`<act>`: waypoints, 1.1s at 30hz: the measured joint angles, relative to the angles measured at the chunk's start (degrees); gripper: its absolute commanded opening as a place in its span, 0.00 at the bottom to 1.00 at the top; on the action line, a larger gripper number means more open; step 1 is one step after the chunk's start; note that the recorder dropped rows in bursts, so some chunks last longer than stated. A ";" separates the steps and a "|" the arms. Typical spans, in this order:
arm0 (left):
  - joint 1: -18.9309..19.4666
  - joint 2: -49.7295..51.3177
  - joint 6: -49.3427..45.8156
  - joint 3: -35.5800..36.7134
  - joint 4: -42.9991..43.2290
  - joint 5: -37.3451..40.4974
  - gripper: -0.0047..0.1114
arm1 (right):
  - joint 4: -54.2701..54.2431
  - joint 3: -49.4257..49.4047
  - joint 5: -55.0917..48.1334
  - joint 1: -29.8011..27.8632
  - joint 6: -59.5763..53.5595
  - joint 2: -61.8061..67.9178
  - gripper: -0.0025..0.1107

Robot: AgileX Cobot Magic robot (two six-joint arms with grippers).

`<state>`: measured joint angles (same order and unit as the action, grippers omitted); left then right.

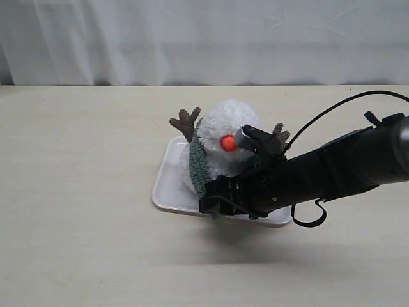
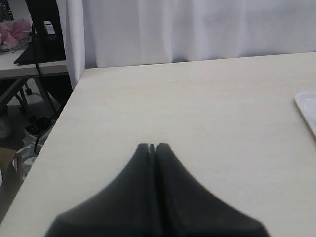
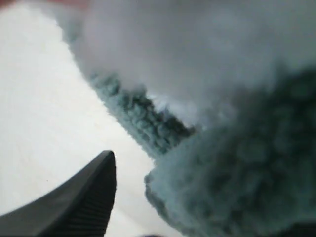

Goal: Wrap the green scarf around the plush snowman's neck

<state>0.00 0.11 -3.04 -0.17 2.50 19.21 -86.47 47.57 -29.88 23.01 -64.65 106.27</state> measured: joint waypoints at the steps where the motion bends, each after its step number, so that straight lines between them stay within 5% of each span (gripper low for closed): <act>1: 0.00 0.00 0.00 0.00 0.00 0.00 0.04 | 0.00 0.00 0.00 0.00 -0.13 0.39 0.54; 33: 0.00 0.00 0.00 0.00 0.00 0.00 0.04 | -0.97 0.14 -0.06 0.00 -13.12 2.95 0.54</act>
<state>0.00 0.11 -3.04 -0.17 2.50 19.21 -87.44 47.71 -29.94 23.01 -77.77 109.22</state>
